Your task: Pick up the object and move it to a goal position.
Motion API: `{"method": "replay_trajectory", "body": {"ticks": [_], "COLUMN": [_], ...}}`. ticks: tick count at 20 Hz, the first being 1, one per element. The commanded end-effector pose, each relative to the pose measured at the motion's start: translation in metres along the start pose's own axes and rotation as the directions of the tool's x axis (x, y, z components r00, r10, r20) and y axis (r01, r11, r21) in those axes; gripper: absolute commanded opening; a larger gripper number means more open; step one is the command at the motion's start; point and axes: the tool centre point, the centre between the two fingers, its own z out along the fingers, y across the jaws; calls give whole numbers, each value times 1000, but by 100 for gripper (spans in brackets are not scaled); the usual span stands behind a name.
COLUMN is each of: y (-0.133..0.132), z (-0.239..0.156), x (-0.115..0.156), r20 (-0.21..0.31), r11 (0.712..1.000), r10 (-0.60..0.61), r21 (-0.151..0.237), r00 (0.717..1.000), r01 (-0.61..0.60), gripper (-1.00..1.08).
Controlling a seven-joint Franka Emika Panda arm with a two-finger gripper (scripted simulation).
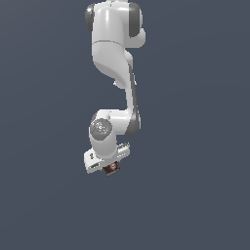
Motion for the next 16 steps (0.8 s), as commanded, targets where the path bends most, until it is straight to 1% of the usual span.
{"method": "replay_trajectory", "body": {"ticks": [1, 9, 12, 16], "y": [0, -4, -15, -41], "z": [0, -1, -5, -14], "x": [0, 2, 7, 18], "r20": [0, 0, 0, 0], "r11": [1000, 1000, 1000, 1000], "r10": [0, 0, 0, 0], "r21": [0, 0, 0, 0], "r00": [1000, 1000, 1000, 1000], "r01": [0, 0, 0, 0], "gripper": [-100, -100, -100, -100]}}
